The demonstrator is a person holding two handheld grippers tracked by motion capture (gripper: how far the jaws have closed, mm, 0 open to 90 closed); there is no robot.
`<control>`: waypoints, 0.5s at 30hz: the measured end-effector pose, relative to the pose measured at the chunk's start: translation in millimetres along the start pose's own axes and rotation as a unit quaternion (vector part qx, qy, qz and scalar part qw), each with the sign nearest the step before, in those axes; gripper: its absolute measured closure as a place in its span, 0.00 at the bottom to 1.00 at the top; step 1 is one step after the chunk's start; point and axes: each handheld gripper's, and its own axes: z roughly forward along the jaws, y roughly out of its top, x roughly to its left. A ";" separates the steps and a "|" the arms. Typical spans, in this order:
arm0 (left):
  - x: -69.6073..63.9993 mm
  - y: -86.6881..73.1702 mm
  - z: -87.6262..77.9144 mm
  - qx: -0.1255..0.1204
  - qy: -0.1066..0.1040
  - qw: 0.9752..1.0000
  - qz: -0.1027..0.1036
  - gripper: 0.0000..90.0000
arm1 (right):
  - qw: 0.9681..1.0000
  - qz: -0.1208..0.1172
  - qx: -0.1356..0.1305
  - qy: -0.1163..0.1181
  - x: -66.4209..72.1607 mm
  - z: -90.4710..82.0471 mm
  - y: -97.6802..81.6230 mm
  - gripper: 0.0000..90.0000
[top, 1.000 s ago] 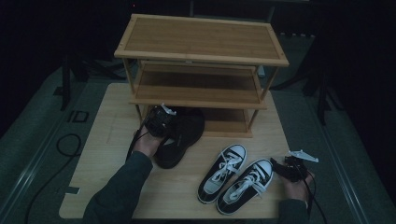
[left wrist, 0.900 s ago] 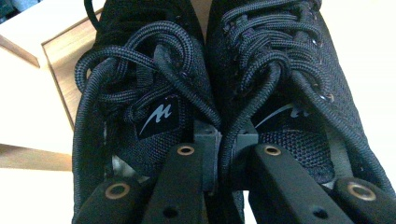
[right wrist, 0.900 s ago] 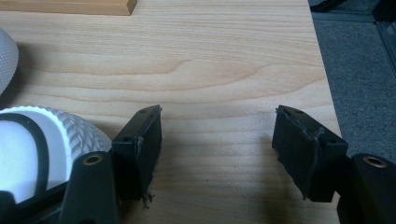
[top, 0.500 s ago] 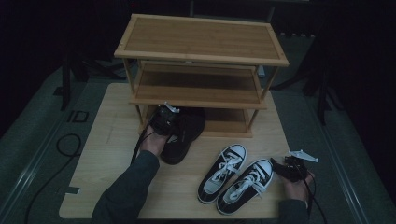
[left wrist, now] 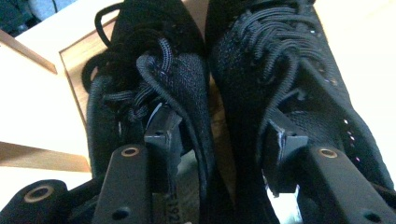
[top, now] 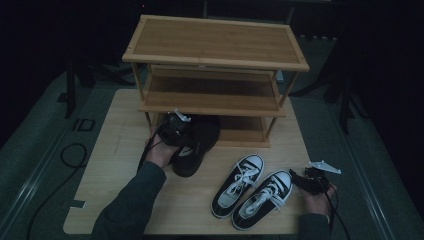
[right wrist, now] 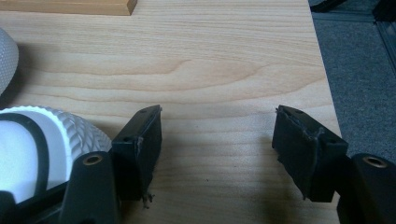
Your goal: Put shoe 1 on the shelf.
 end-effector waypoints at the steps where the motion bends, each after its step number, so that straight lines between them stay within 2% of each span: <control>1: 0.9 -0.6 -2.8 -0.003 -0.001 1.000 0.002 0.60 | 1.000 0.000 0.000 0.000 0.0 0.0 0.0 0.36; 8: 2.1 -4.8 -16.4 -0.012 -0.017 1.000 0.013 0.60 | 1.000 0.000 0.000 0.000 0.0 0.0 0.0 0.36; 15: 3.6 -12.3 -33.9 -0.024 -0.045 0.998 0.024 0.63 | 1.000 0.000 0.000 0.000 0.0 0.0 0.0 0.36</control>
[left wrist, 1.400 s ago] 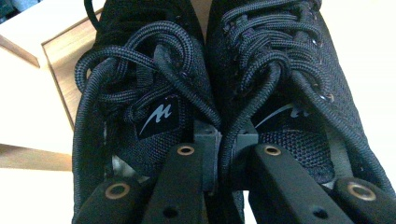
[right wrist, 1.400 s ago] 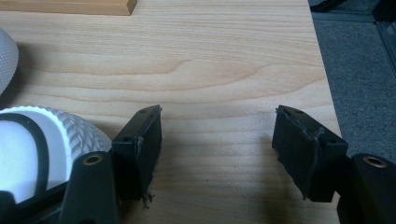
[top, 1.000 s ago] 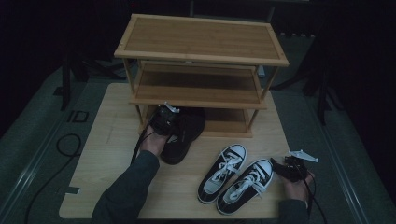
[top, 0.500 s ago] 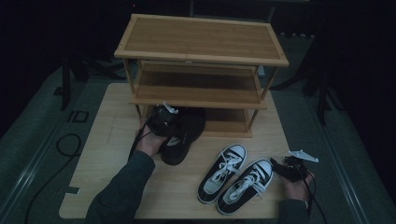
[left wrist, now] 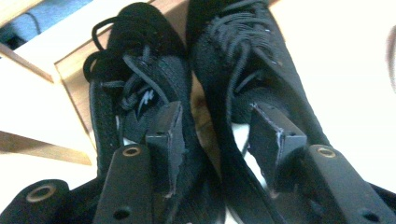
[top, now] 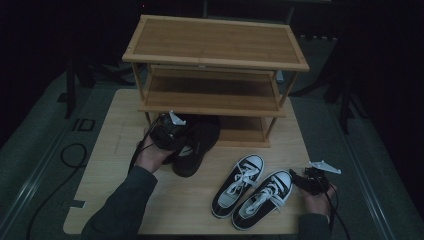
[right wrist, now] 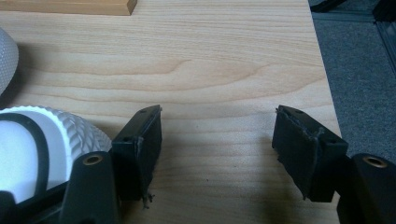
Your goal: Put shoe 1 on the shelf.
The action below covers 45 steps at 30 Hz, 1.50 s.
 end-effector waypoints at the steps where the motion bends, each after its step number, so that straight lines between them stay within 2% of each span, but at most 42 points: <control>1: 0.1 -1.1 -2.6 -0.001 -0.004 1.000 0.000 0.64 | 1.000 0.000 0.000 0.000 0.0 0.0 0.0 0.36; 8: 2.3 -11.4 -17.8 -0.007 -0.031 0.999 0.006 0.77 | 1.000 -0.001 -0.001 -0.001 -0.1 0.1 0.0 0.36; 14: 6.7 -26.8 -25.5 -0.009 -0.058 0.998 -0.002 0.87 | 1.000 0.002 0.000 0.000 0.3 0.0 0.0 0.36; 18: 8.1 -35.6 -26.5 -0.003 -0.066 0.998 -0.004 0.91 | 1.000 0.002 0.000 -0.001 0.3 -0.1 0.0 0.36; 23: 10.0 -43.4 -26.1 -0.001 -0.062 0.998 -0.007 0.99 | 1.000 0.001 0.000 -0.001 0.2 -0.1 -0.1 0.36; 31: 9.7 -58.5 -18.2 0.012 -0.068 0.998 -0.012 0.99 | 1.000 0.000 0.000 -0.001 0.3 -0.1 -0.1 0.36; 45: -5.3 -76.0 -1.5 0.034 -0.087 0.996 -0.006 0.99 | 1.000 0.000 0.000 -0.002 0.4 -0.1 -0.2 0.36</control>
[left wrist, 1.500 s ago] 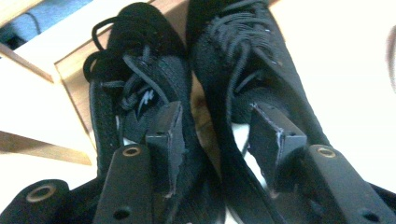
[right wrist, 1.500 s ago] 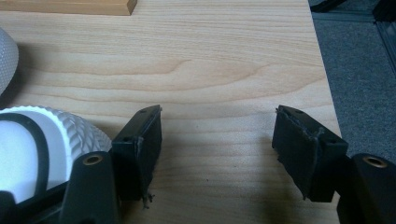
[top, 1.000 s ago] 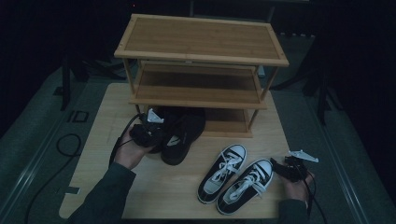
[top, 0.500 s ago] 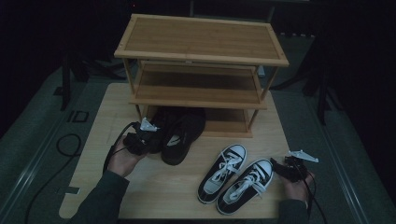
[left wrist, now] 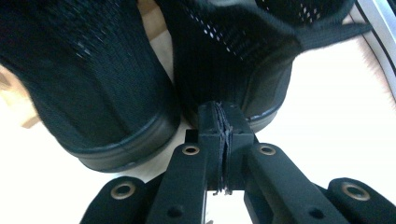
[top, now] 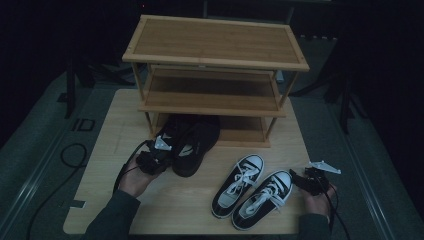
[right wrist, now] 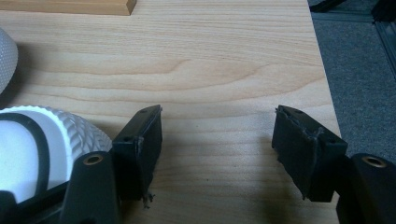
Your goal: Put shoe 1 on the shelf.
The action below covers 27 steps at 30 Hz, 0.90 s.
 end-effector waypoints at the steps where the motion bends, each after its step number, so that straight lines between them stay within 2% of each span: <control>1: -0.6 -0.8 1.0 0.000 -0.001 1.000 0.000 0.99 | 1.000 0.000 0.000 0.000 0.0 0.0 0.0 0.36; 27: -16.8 -16.3 26.9 0.037 -0.020 0.999 0.016 0.99 | 1.000 0.000 0.000 0.000 0.1 0.0 0.0 0.36</control>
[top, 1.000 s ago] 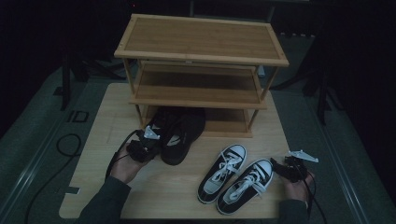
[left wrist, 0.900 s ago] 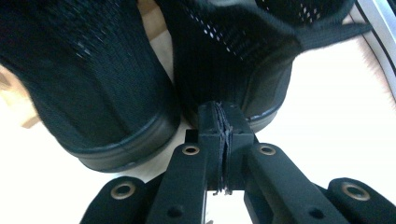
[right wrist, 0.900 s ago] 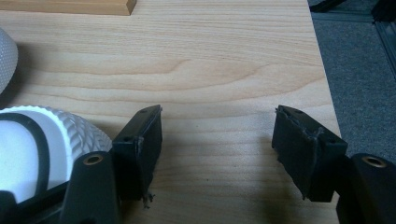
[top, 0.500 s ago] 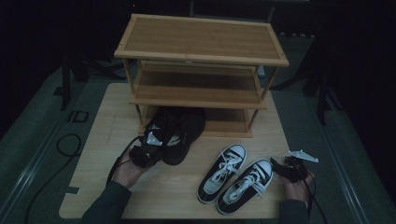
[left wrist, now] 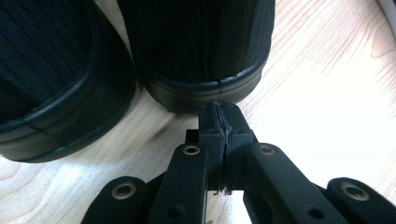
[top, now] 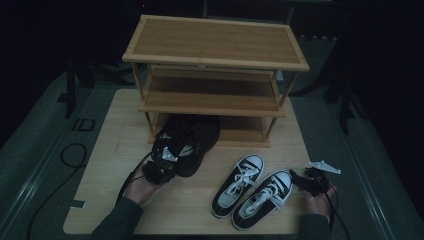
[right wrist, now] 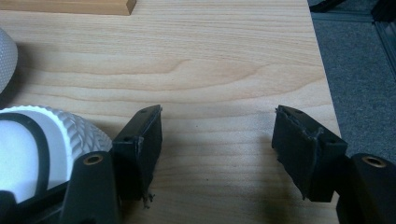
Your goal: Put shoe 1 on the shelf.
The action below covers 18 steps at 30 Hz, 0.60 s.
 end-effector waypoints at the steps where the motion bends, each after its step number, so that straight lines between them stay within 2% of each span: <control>1: 0.0 0.0 0.0 0.000 0.000 1.000 0.000 0.99 | 1.000 0.000 0.000 0.000 0.0 0.0 0.0 0.36; 11: -5.6 4.9 5.9 0.009 0.006 1.000 0.008 0.99 | 1.000 0.000 0.000 0.000 0.0 0.0 0.0 0.36; 18: -8.3 12.7 9.6 0.006 0.009 1.000 0.008 0.99 | 1.000 0.000 0.000 0.000 0.0 0.0 0.0 0.36</control>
